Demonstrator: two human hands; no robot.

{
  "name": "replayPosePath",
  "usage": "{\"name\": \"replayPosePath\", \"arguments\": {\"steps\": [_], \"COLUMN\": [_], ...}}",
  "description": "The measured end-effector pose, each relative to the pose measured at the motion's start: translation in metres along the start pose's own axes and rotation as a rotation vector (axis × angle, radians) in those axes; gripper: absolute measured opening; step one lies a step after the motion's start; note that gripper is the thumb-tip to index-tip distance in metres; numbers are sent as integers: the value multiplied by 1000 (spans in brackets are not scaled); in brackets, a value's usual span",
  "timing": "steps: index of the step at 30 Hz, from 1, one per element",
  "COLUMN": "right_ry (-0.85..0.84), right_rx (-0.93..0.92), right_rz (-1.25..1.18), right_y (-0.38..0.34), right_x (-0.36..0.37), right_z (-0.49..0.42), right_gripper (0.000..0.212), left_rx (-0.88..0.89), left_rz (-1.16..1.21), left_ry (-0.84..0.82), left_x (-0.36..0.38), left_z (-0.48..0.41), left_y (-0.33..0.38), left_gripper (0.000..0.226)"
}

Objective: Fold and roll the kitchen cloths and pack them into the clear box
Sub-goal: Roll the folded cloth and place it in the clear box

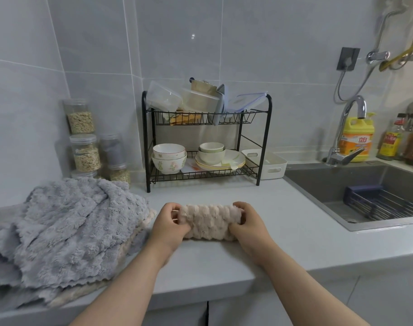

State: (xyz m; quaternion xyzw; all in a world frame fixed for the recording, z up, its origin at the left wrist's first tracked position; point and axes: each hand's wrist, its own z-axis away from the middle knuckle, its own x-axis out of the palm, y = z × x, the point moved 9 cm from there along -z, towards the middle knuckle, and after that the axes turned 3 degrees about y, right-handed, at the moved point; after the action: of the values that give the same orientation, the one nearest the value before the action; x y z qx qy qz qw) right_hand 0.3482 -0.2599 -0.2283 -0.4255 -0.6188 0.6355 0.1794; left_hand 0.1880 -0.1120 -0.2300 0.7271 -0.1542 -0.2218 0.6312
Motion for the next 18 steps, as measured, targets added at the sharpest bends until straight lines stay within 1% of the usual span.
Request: {"name": "replayPosePath", "arguments": {"steps": [3, 6, 8, 10, 14, 18], "right_ry": [34, 26, 25, 26, 20, -8], "right_rx": [32, 29, 33, 45, 30, 44], "right_rz": [-213, -290, -298, -287, -181, -129], "right_y": [5, 5, 7, 12, 18, 19], "right_x": [-4, -4, -3, -2, 0, 1], "right_z": [-5, -6, -7, -10, -12, -12], "right_gripper": [37, 32, 30, 28, 32, 33], "left_rx": [-14, -38, -49, -26, 11, -46], "left_rz": [120, 226, 228, 180, 81, 62], "left_ry": [9, 13, 17, 32, 78, 84], "left_x": [-1, -2, -3, -4, -4, -8], "left_z": [-5, -4, -3, -3, -5, -8], "left_y": [-3, -3, -6, -7, -8, -15], "left_gripper": [33, 31, 27, 24, 27, 30]}}
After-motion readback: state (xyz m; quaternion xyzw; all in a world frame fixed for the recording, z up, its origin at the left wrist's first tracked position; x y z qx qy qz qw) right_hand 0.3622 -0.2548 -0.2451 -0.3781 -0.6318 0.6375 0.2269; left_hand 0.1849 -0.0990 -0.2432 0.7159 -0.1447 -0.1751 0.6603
